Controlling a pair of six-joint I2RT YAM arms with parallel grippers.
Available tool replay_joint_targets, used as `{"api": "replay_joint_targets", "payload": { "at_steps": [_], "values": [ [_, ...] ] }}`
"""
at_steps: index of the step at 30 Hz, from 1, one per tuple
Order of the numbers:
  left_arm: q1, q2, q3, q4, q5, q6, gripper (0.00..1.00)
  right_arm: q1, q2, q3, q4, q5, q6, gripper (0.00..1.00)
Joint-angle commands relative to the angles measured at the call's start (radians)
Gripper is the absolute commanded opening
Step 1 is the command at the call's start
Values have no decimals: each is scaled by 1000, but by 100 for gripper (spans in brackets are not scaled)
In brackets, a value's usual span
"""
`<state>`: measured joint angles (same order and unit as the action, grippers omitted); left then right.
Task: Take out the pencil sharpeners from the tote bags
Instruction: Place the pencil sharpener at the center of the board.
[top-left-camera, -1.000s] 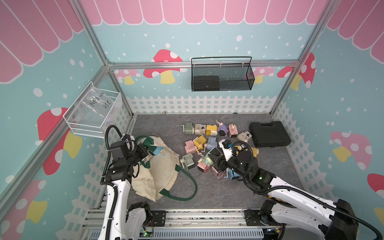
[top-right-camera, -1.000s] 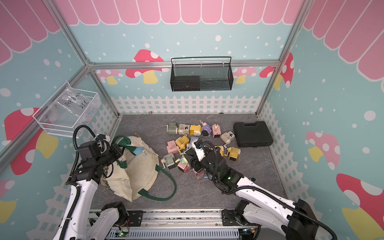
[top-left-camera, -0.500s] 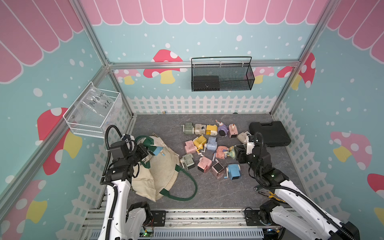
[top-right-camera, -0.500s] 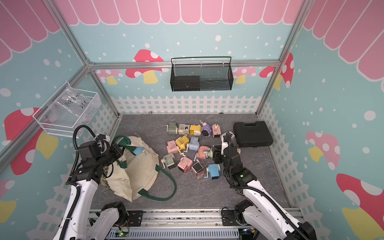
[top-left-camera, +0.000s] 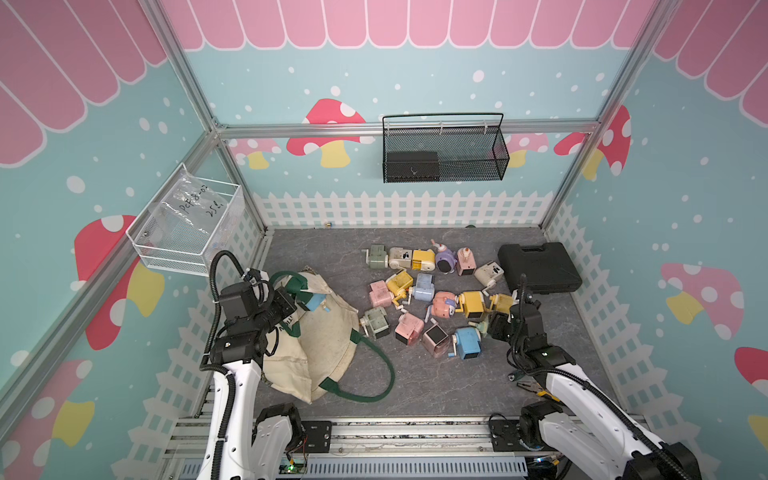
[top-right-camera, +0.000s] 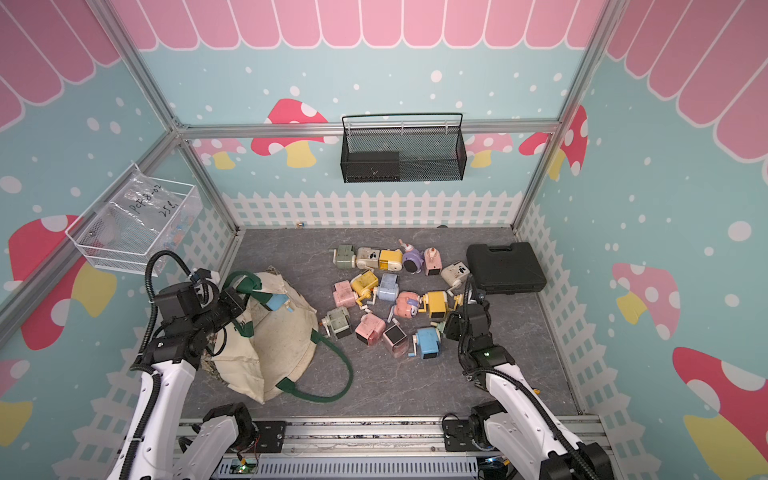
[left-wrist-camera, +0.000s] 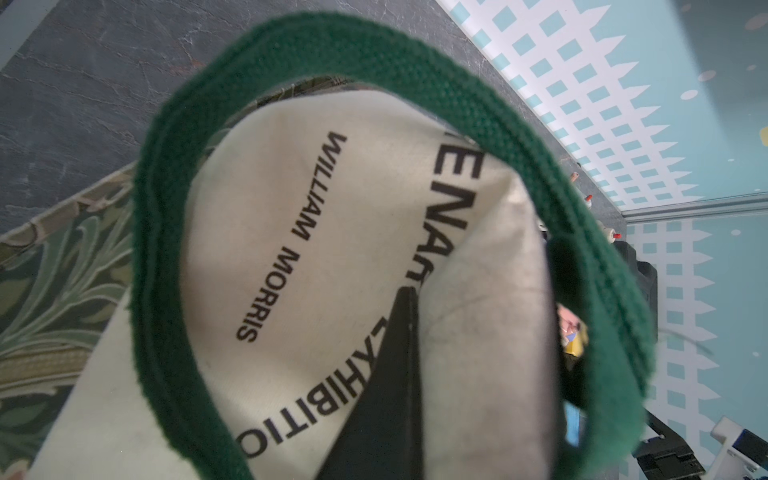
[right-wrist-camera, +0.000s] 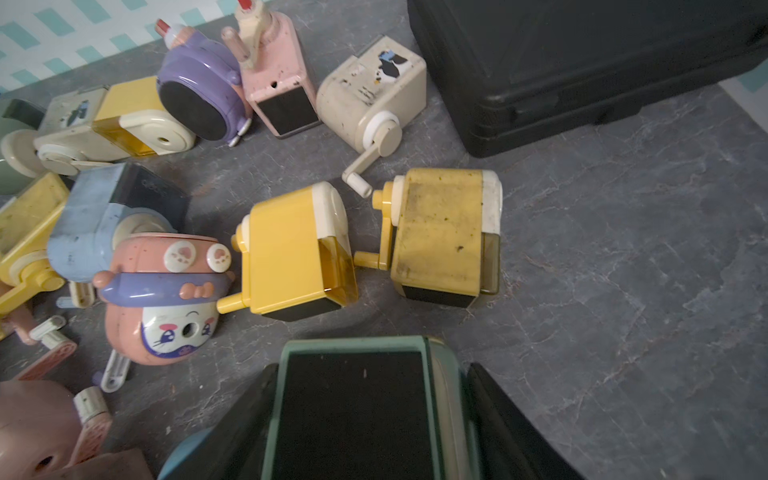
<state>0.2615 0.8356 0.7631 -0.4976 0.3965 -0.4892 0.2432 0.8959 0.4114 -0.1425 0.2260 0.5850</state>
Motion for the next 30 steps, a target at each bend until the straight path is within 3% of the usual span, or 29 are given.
{"api": "replay_joint_targets", "payload": {
  "at_steps": [1, 12, 17, 23, 30],
  "values": [
    [8, -6, -18, -28, 2, 11, 0, -14, 9, -7, 32, -6, 30, 48],
    [7, -7, -19, -30, -3, 12, 0, -17, 64, -42, 92, -48, -5, 52],
    [8, -9, -19, -28, -4, 12, 0, -16, 98, -40, 122, -70, -21, 61],
    [8, -7, -19, -29, -4, 12, 0, -18, 85, -22, 126, -99, -50, 79],
    [8, -8, -19, -29, -6, 12, 0, -18, 44, 40, 78, -101, -92, 85]
  ]
}}
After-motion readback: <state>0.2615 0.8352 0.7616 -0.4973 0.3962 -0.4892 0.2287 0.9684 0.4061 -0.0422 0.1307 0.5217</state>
